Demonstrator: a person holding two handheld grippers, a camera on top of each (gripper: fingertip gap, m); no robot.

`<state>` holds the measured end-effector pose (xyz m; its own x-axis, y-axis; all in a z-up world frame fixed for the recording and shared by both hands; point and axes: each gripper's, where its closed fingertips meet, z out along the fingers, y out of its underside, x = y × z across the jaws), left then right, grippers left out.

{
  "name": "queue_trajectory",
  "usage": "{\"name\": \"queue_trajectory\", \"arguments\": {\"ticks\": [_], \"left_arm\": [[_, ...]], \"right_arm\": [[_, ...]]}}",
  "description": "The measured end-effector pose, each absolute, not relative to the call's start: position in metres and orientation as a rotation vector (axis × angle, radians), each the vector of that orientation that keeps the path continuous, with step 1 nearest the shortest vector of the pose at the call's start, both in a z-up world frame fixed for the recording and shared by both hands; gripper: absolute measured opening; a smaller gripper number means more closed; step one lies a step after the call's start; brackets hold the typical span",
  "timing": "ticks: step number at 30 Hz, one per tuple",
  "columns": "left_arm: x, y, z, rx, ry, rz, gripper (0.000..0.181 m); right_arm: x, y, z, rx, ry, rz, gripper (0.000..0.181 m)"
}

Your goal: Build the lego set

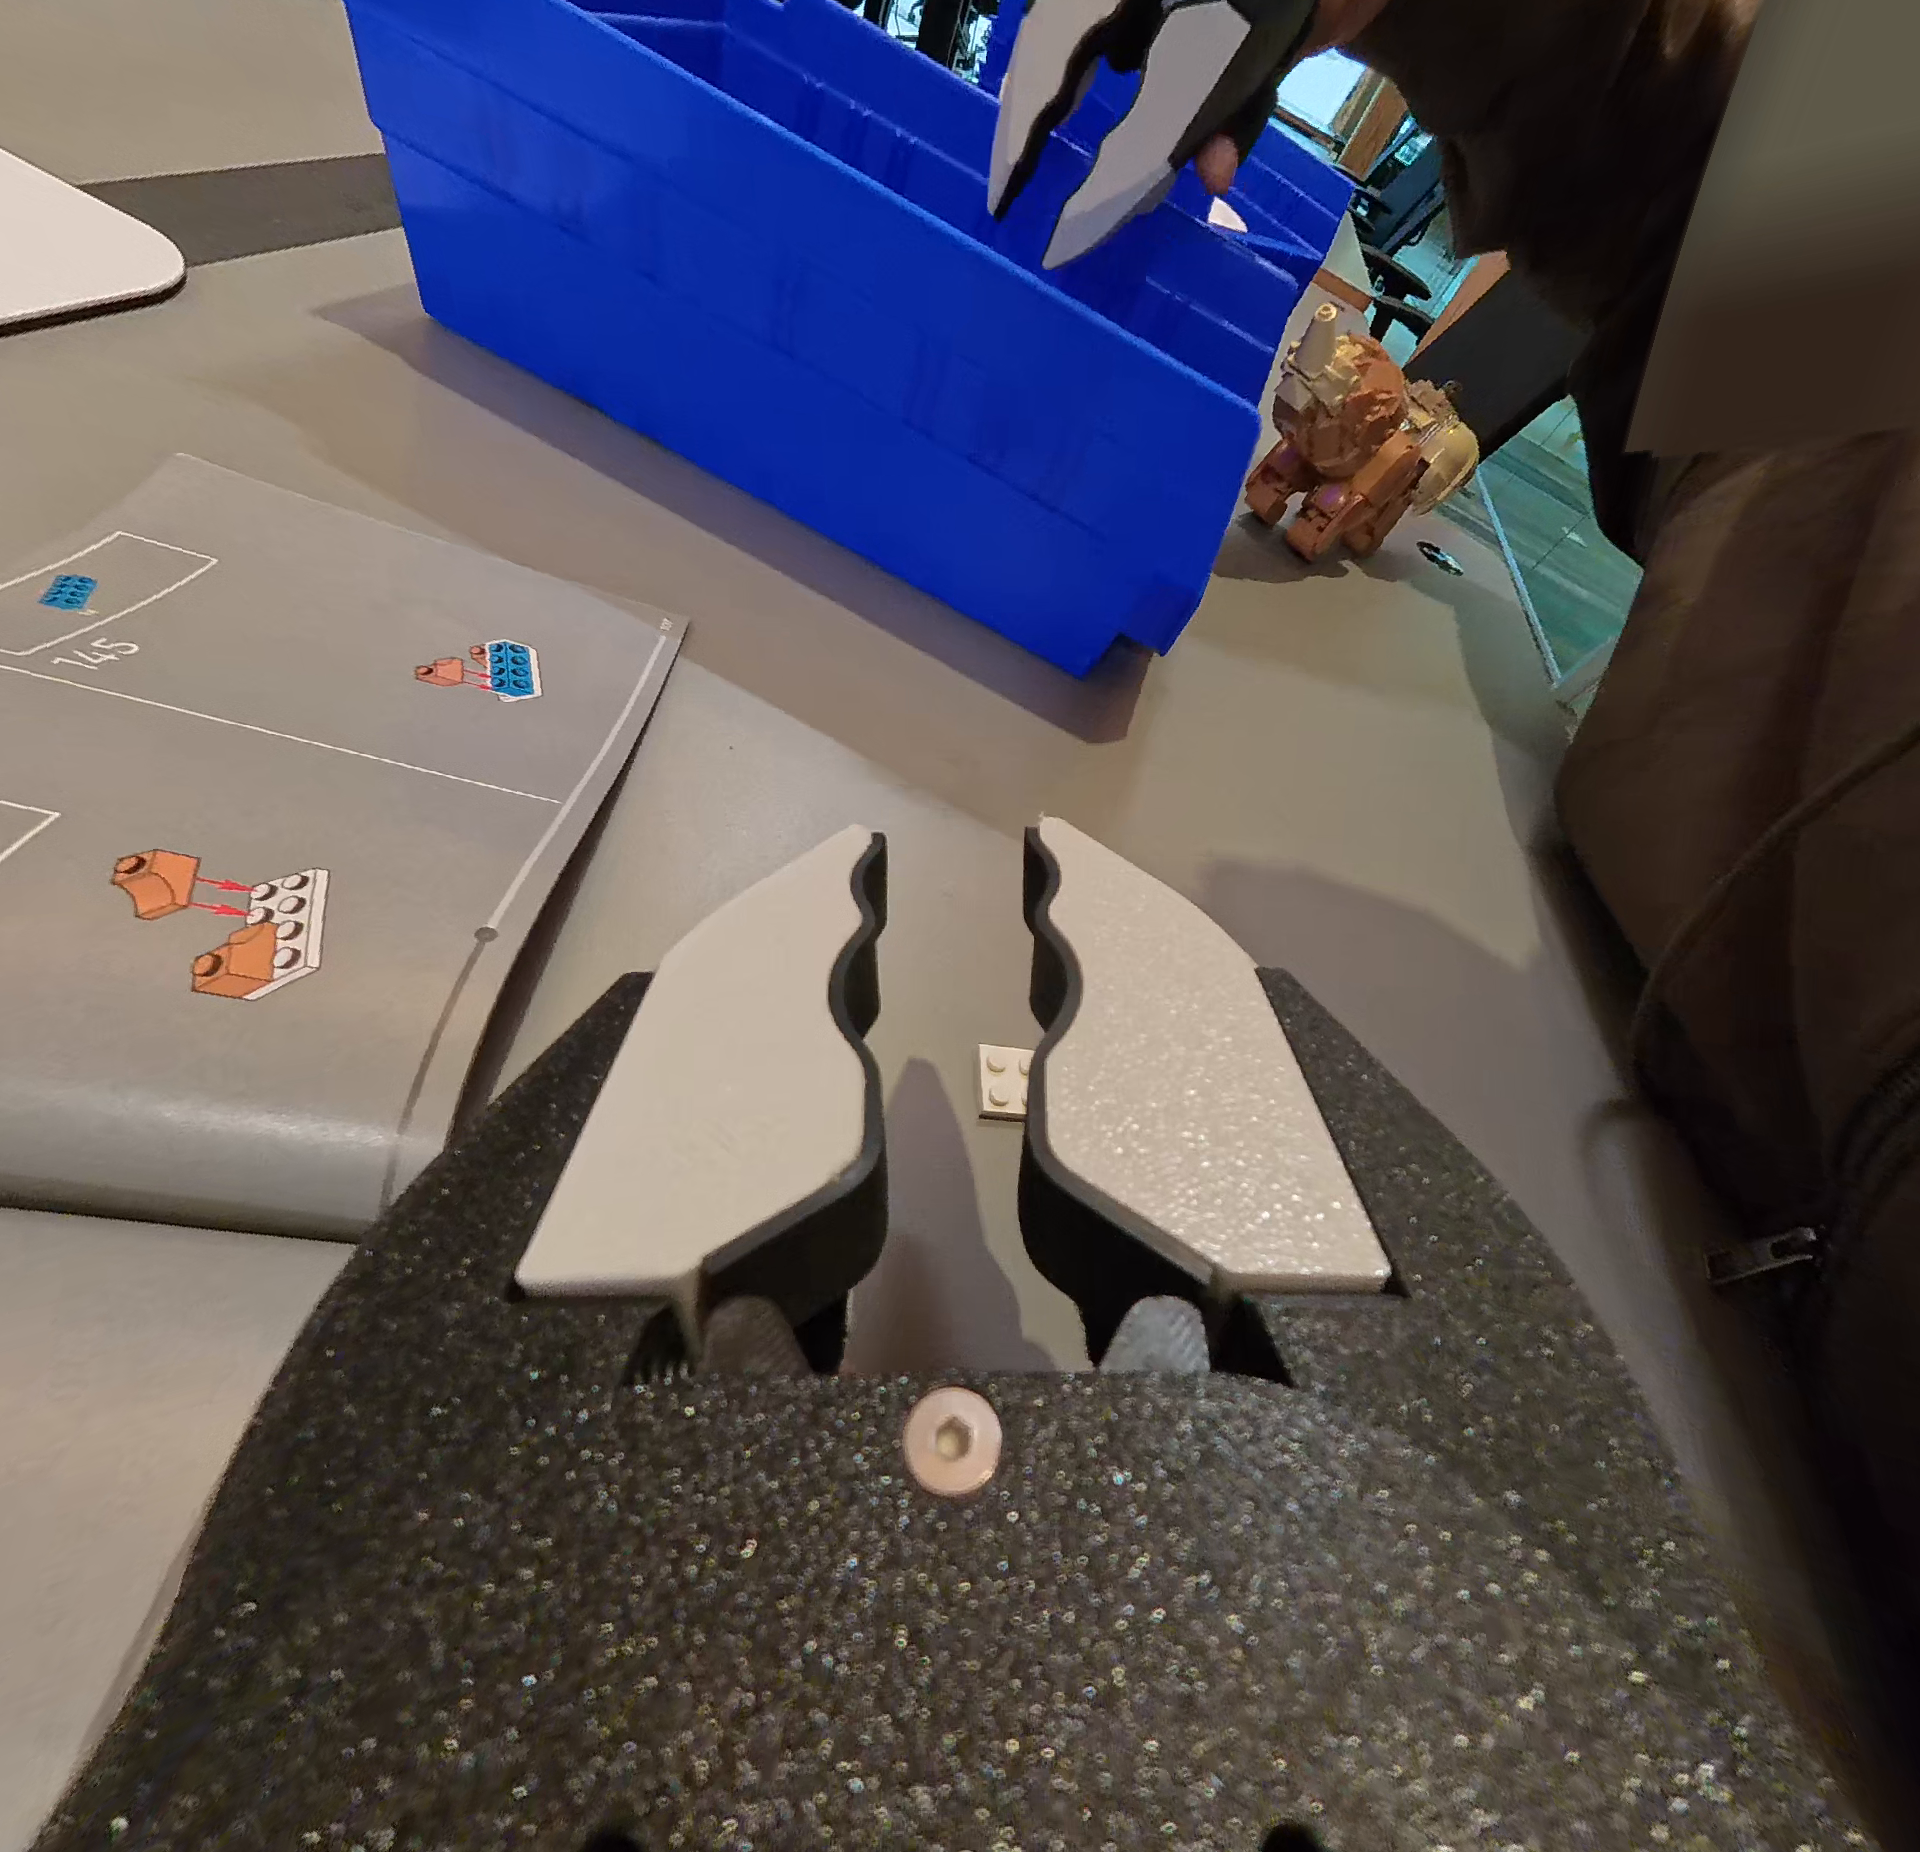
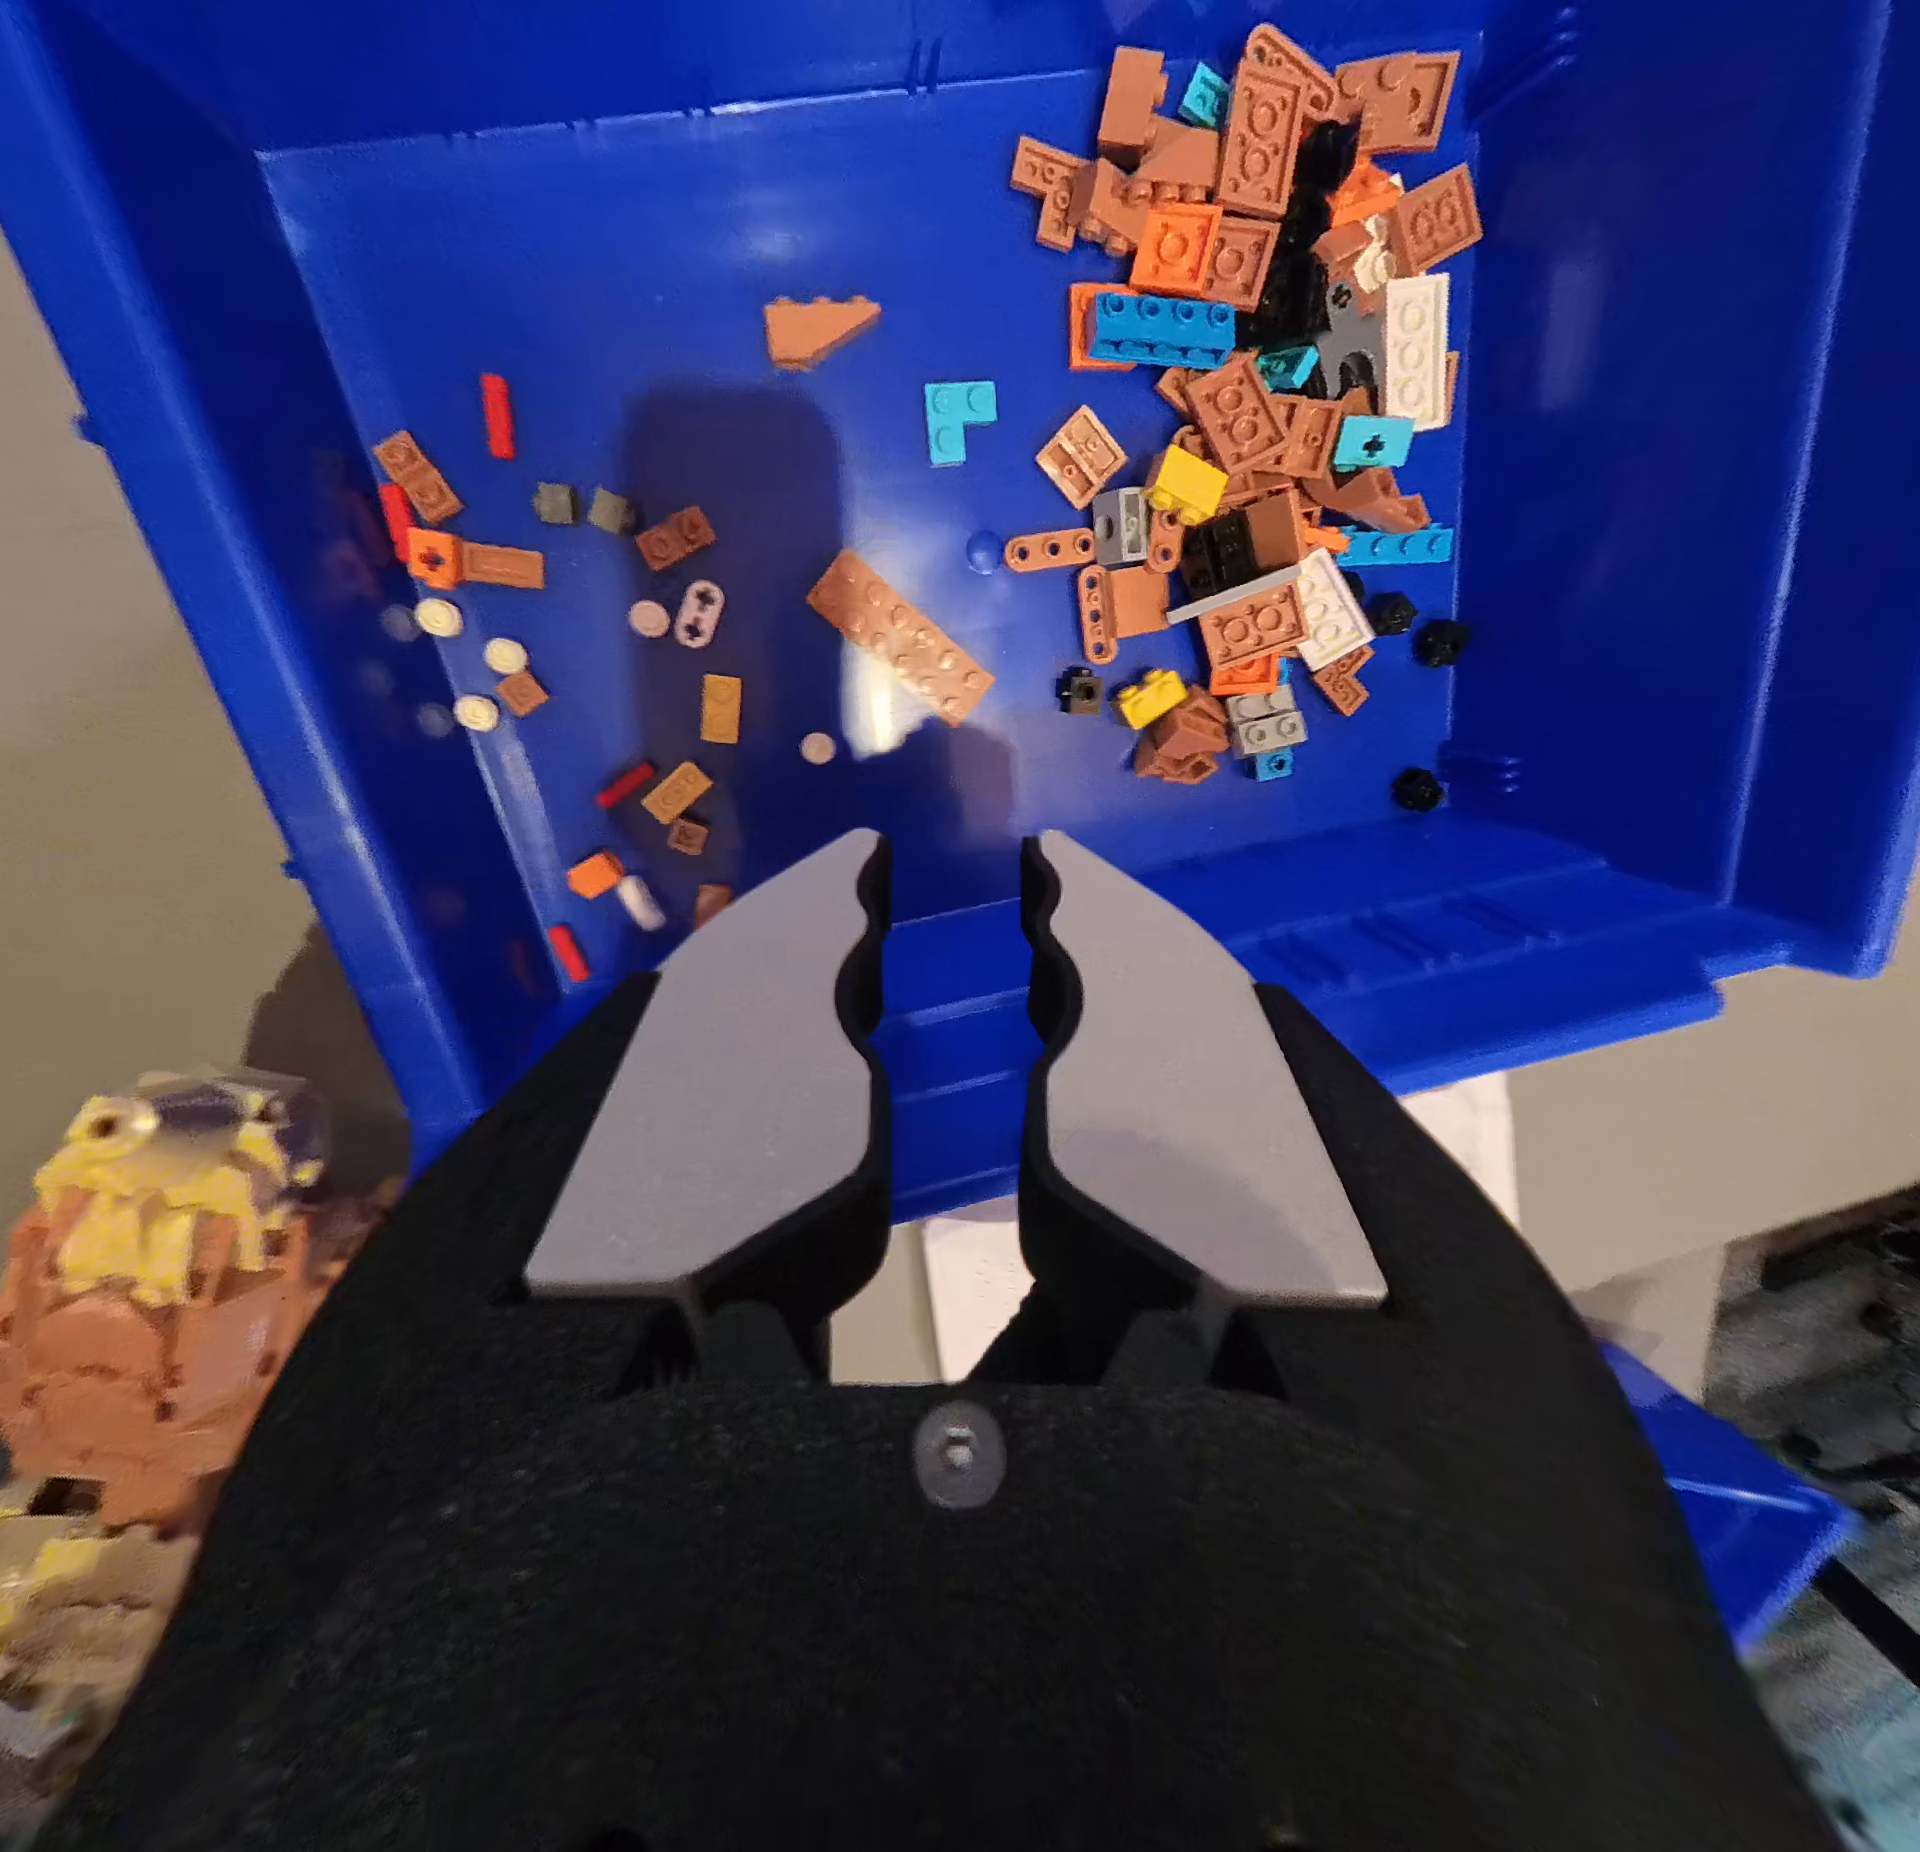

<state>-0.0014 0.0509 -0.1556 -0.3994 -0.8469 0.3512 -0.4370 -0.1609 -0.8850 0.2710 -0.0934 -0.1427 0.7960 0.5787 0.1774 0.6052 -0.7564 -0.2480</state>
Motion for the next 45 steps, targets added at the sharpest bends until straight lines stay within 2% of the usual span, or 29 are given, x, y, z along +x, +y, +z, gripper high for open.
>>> {"name": "queue_trajectory", "arguments": {"ticks": [8, 13, 19, 32, 35, 38, 45], "left_arm": [[-0.002, 0.05, -0.155, -1.442, 1.751, -1.571, 0.025], [-0.005, 0.05, -0.152, -1.428, 1.742, -1.606, 0.025], [-0.007, 0.048, -0.151, -1.411, 1.755, -1.623, 0.025], [-0.008, 0.047, -0.152, -1.411, 1.763, -1.617, 0.025], [-0.008, 0.047, -0.152, -1.412, 1.762, -1.618, 0.025], [-0.008, 0.047, -0.152, -1.412, 1.761, -1.619, 0.025], [-0.008, 0.047, -0.152, -1.411, 1.764, -1.614, 0.025]], "right_arm": [[0.303, -0.055, -0.167, -2.744, -1.426, -0.344, 0.024], [0.31, -0.053, -0.188, -2.838, -1.644, -0.222, 0.019], [0.332, -0.054, -0.204, -2.979, -1.721, -0.303, 0.017], [0.329, -0.051, -0.214, -3.003, -1.693, -0.29, 0.024], [0.33, -0.05, -0.211, -2.988, -1.676, -0.296, 0.01], [0.331, -0.048, -0.207, -2.979, -1.648, -0.3, 0.005], [0.324, -0.048, -0.206, -2.969, -1.593, -0.23, 0.016]]}}
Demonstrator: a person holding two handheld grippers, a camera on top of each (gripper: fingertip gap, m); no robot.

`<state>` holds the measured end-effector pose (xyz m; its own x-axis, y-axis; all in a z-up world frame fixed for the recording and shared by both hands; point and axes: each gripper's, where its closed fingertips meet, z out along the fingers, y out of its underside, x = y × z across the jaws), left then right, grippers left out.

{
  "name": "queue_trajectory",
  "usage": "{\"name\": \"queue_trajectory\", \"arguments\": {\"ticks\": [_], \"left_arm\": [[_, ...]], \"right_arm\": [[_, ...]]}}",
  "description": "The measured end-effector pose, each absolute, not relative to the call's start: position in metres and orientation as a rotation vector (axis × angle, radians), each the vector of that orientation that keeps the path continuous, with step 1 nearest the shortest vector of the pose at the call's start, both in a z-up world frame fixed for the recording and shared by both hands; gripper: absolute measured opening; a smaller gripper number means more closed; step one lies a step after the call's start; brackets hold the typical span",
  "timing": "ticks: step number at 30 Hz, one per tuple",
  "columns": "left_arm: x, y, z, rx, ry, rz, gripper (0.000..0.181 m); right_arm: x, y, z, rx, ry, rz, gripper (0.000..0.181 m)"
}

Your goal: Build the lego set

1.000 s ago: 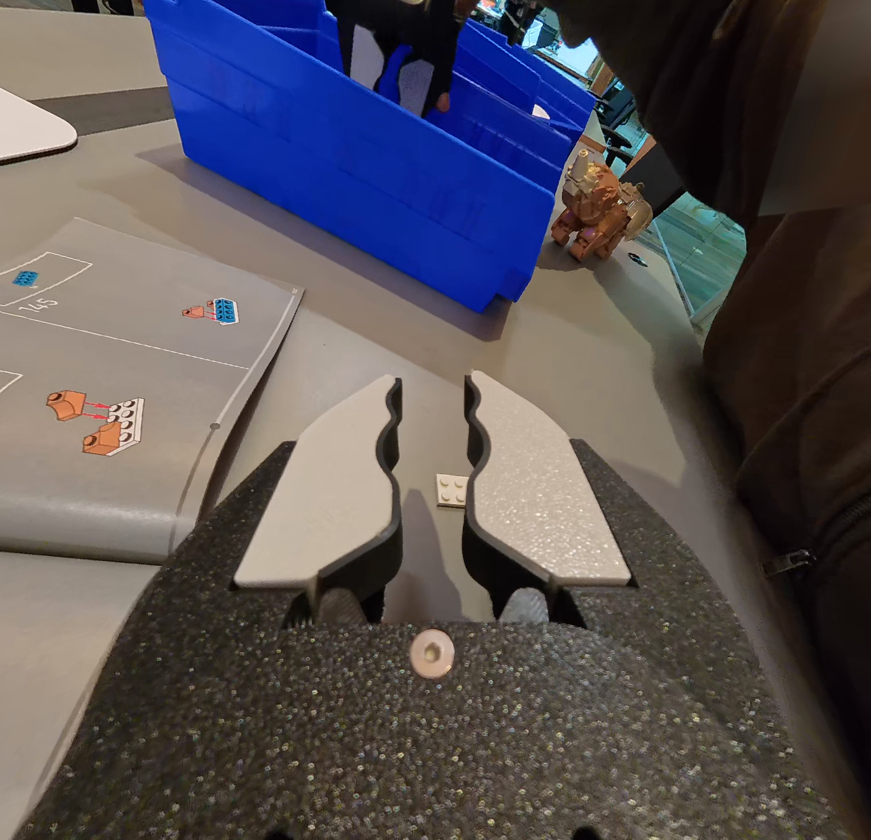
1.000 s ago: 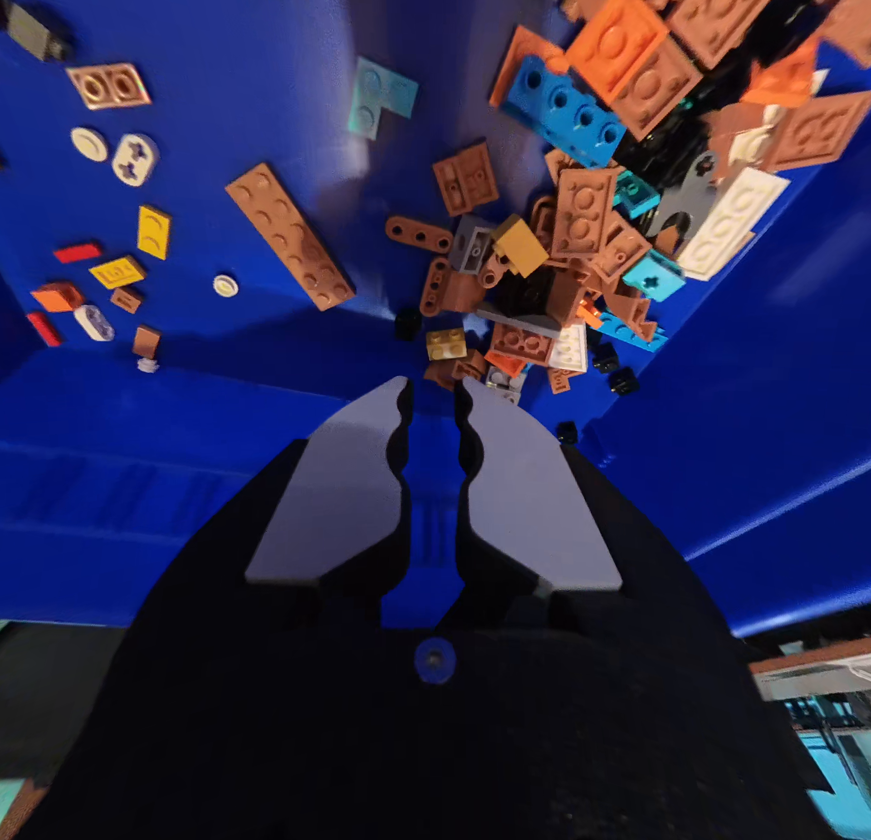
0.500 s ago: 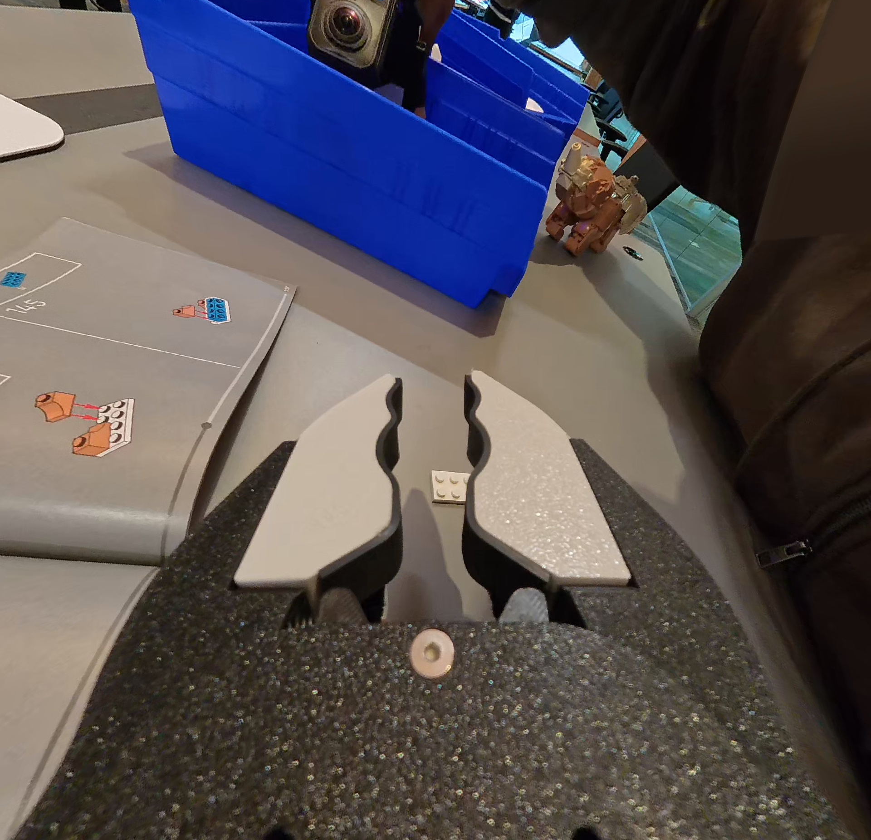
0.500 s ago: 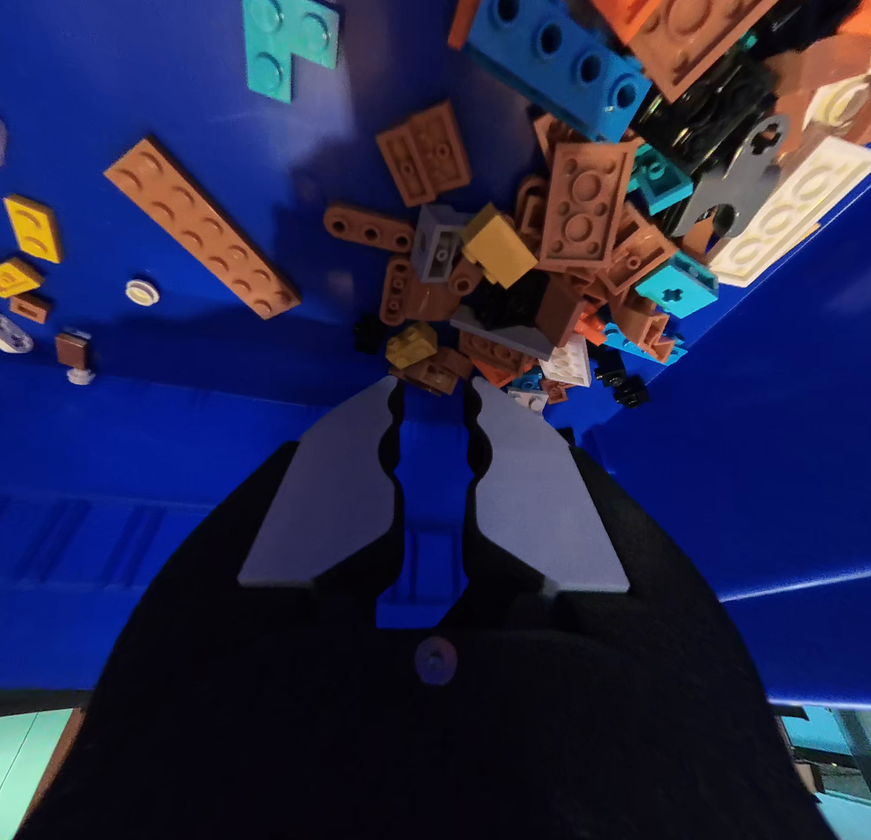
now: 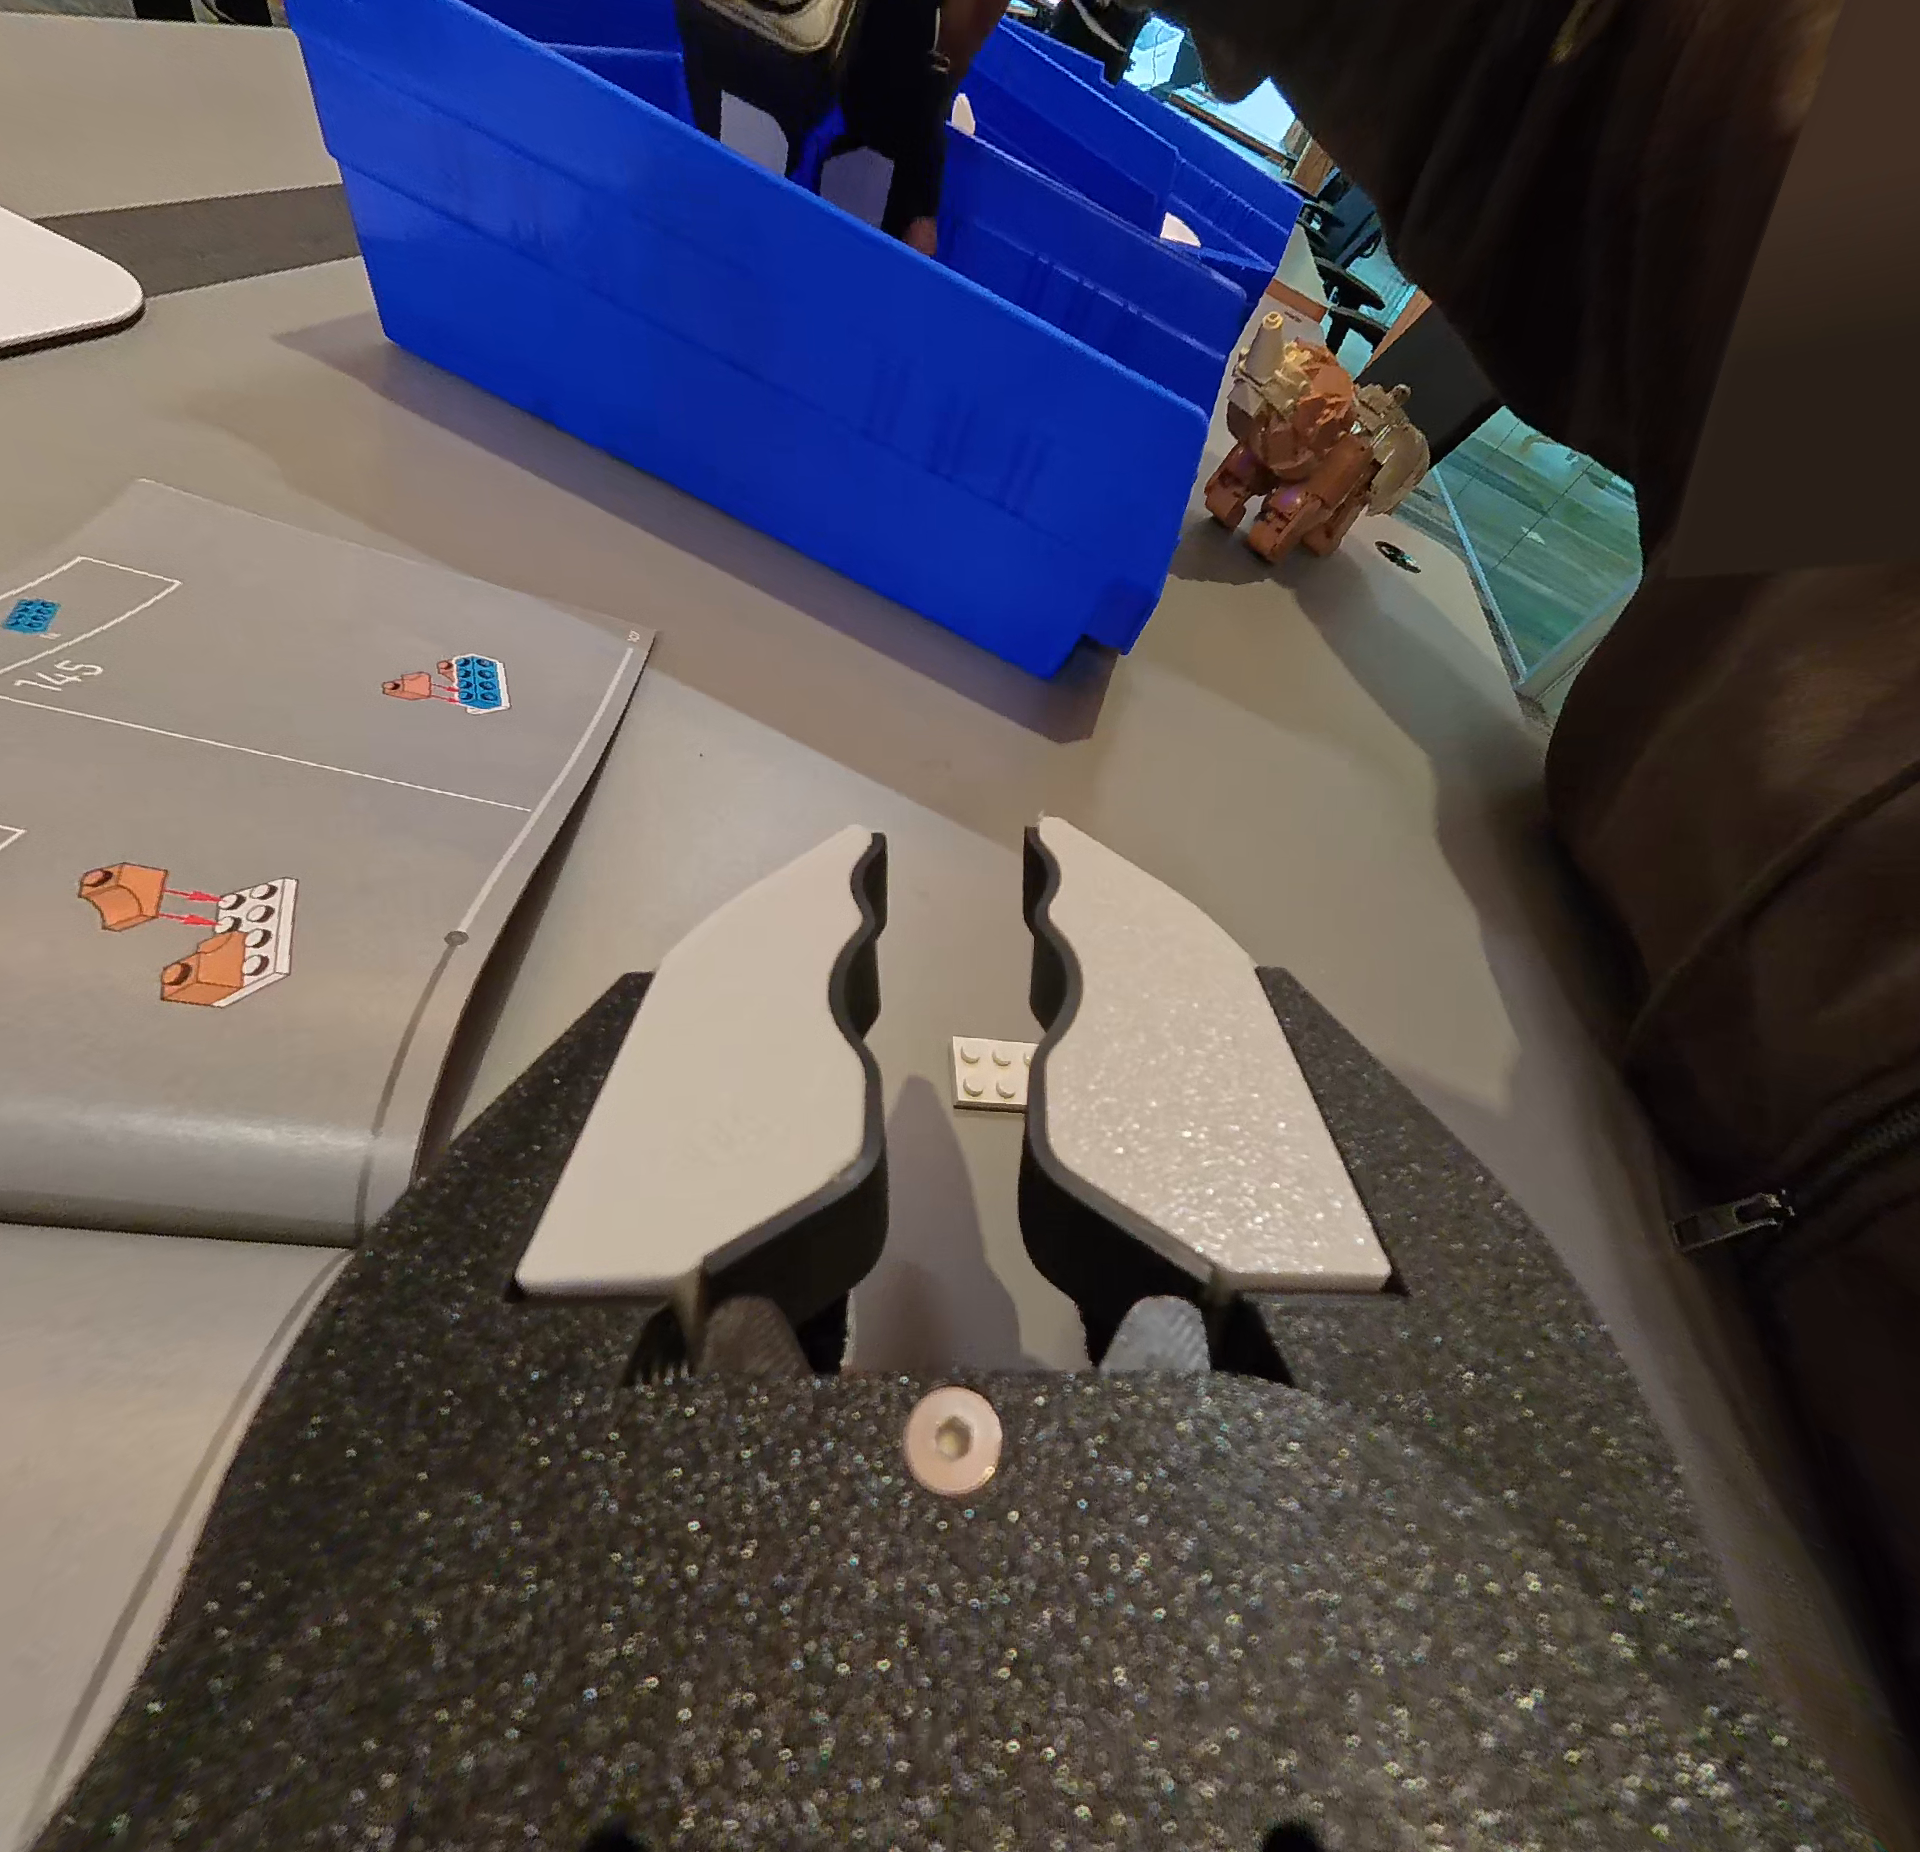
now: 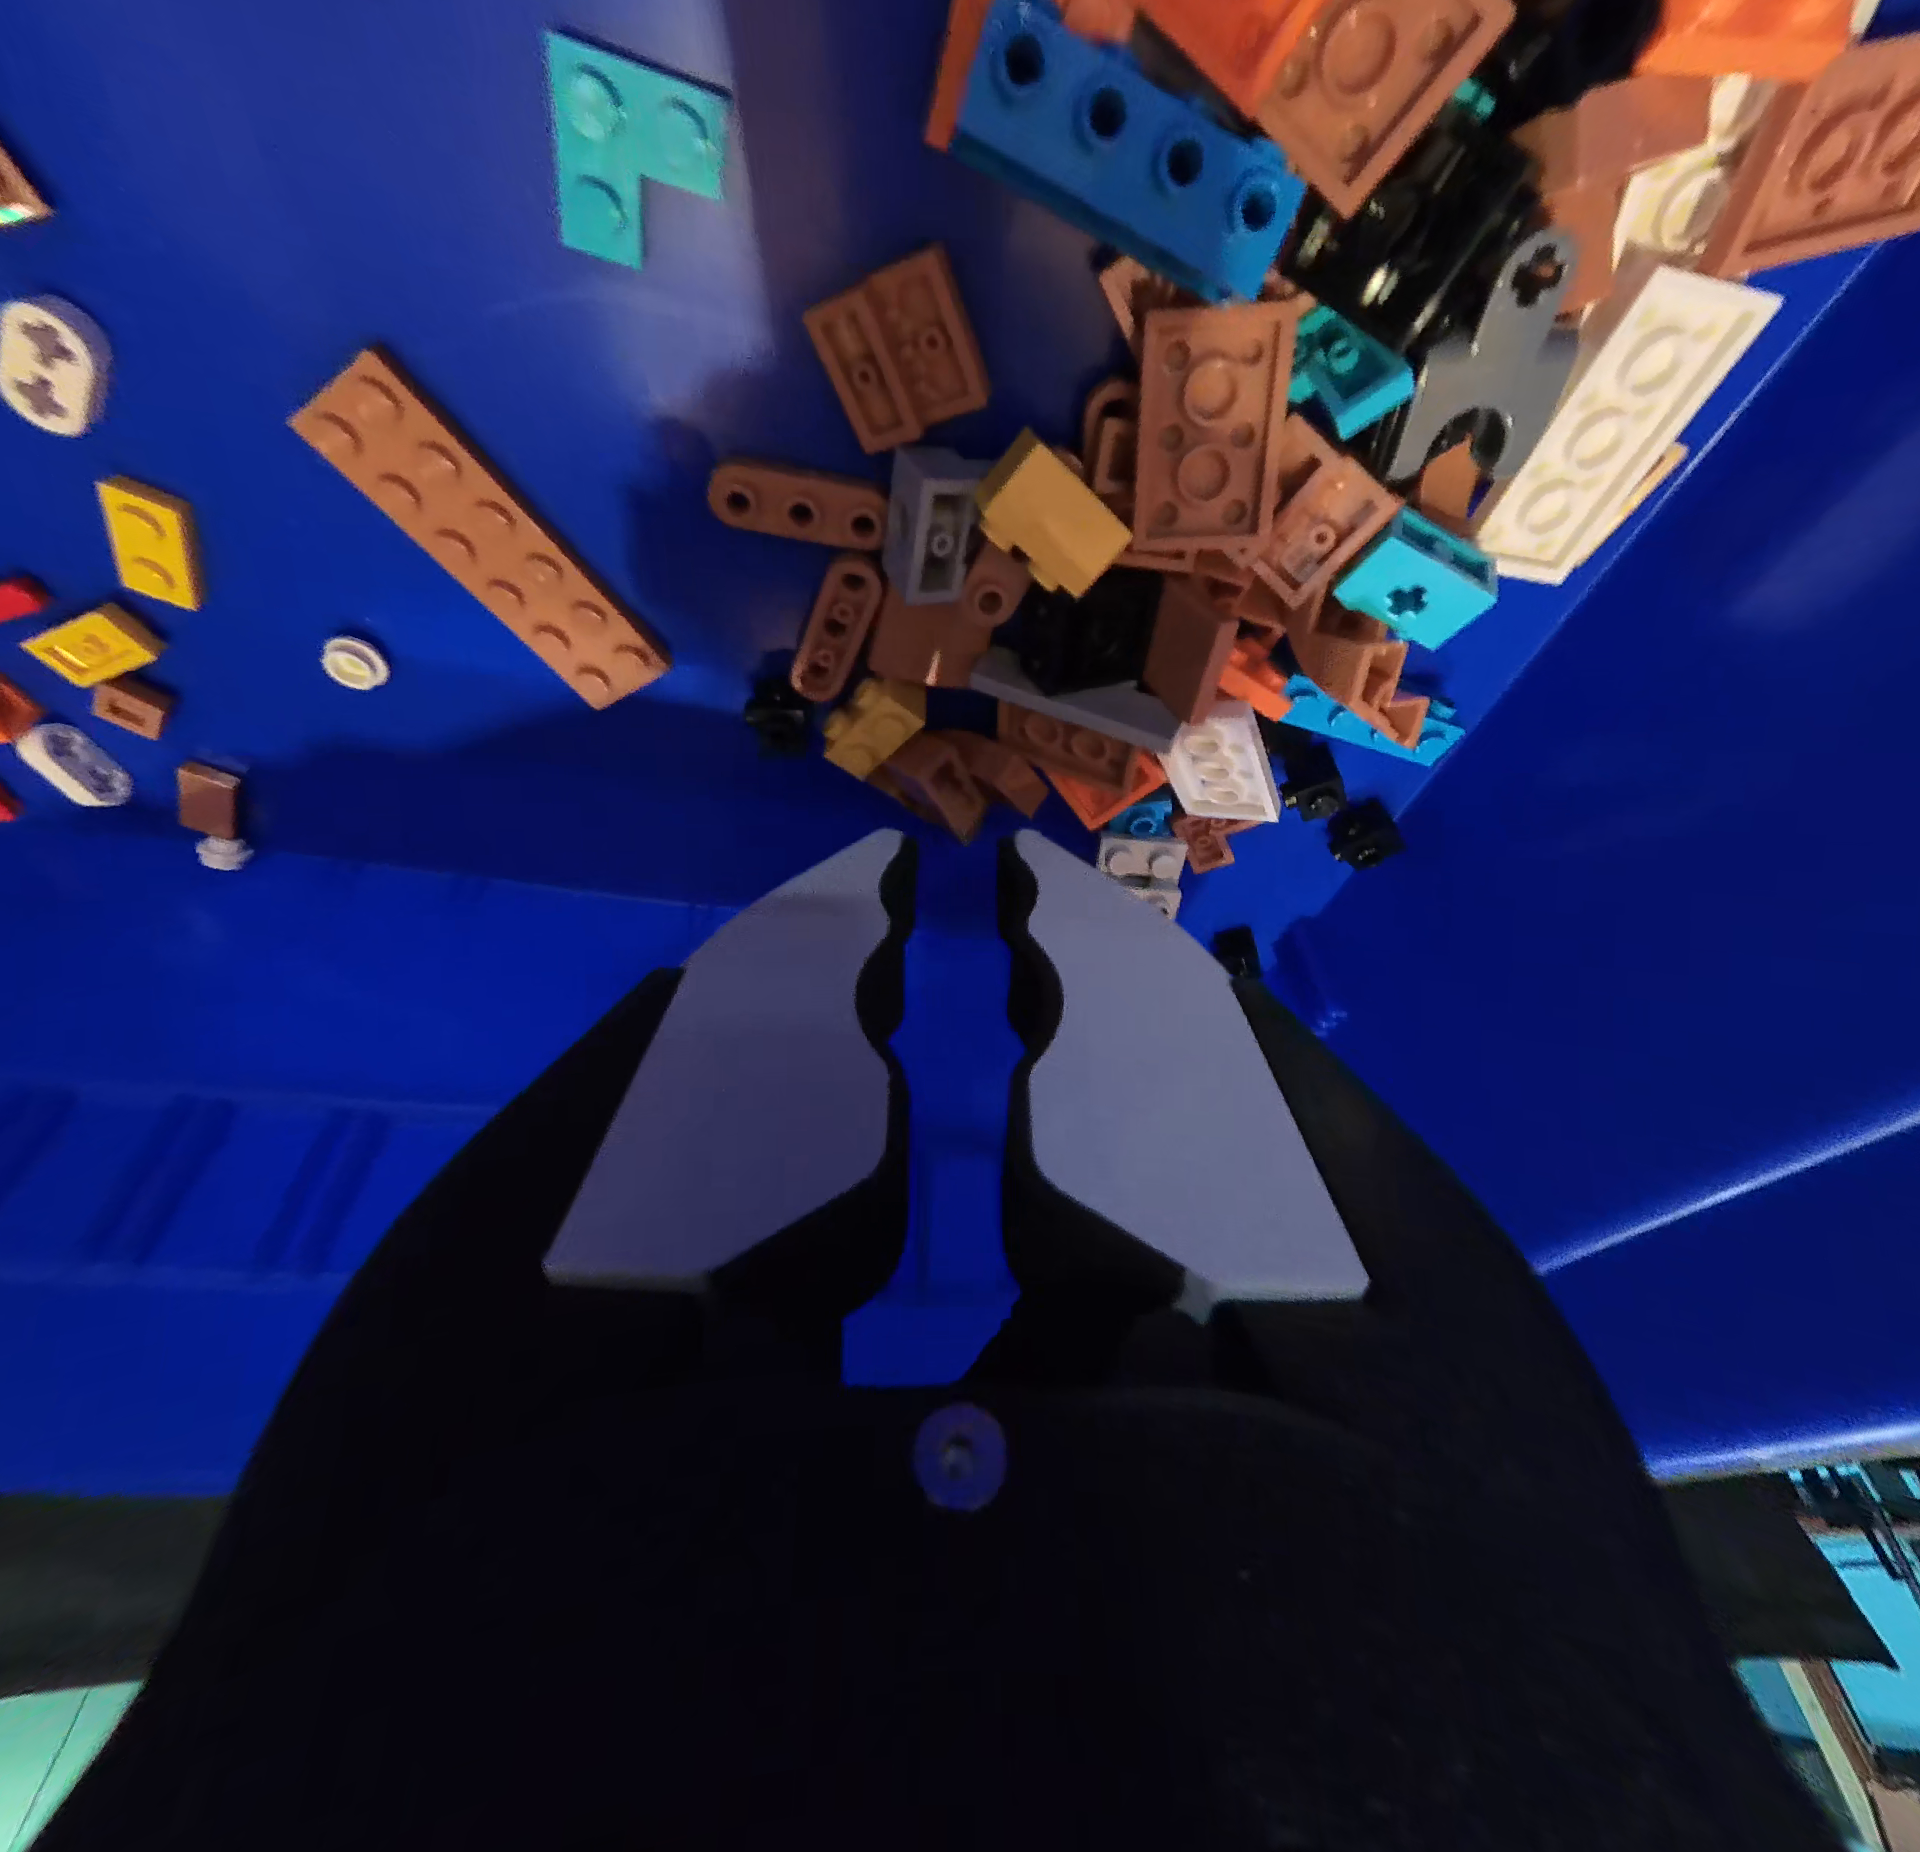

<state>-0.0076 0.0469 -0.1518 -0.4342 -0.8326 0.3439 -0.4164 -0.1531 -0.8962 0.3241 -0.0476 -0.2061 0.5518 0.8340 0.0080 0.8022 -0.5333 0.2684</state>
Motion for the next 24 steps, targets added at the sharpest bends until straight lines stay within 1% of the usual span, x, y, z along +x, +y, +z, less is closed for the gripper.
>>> {"name": "queue_trajectory", "arguments": {"ticks": [11, 19, 24], "left_arm": [[-0.0075, 0.0468, -0.152, -1.413, 1.764, -1.615, 0.025], [-0.0075, 0.0469, -0.1518, -1.414, 1.763, -1.617, 0.025], [-0.0076, 0.0467, -0.1518, -1.414, 1.765, -1.616, 0.025]], "right_arm": [[0.3199, -0.0458, -0.2095, 2.523, 1.431, 0.243, 0.016], [0.3205, -0.045, -0.2042, 2.543, 1.436, 0.226, 0.008], [0.3199, -0.0435, -0.2003, 2.563, 1.439, 0.23, 0.008]]}}
